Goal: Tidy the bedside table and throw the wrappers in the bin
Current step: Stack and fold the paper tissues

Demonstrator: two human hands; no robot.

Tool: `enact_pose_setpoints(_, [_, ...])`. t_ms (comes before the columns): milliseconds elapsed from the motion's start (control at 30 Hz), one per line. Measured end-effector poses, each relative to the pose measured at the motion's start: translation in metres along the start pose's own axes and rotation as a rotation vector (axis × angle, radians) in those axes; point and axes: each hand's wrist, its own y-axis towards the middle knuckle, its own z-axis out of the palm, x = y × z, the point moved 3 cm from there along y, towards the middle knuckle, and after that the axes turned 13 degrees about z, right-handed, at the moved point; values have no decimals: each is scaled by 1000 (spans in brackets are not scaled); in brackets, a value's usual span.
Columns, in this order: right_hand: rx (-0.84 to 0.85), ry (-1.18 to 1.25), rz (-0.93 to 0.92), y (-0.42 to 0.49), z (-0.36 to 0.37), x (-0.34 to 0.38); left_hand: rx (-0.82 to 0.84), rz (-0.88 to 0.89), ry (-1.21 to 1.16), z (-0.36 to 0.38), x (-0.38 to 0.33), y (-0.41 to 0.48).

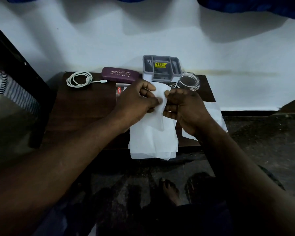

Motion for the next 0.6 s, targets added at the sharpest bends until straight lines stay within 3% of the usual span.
enact_pose_setpoints(600, [-37,-105,-22,-4,1,4,-41,-87,-33,3,-5,-2])
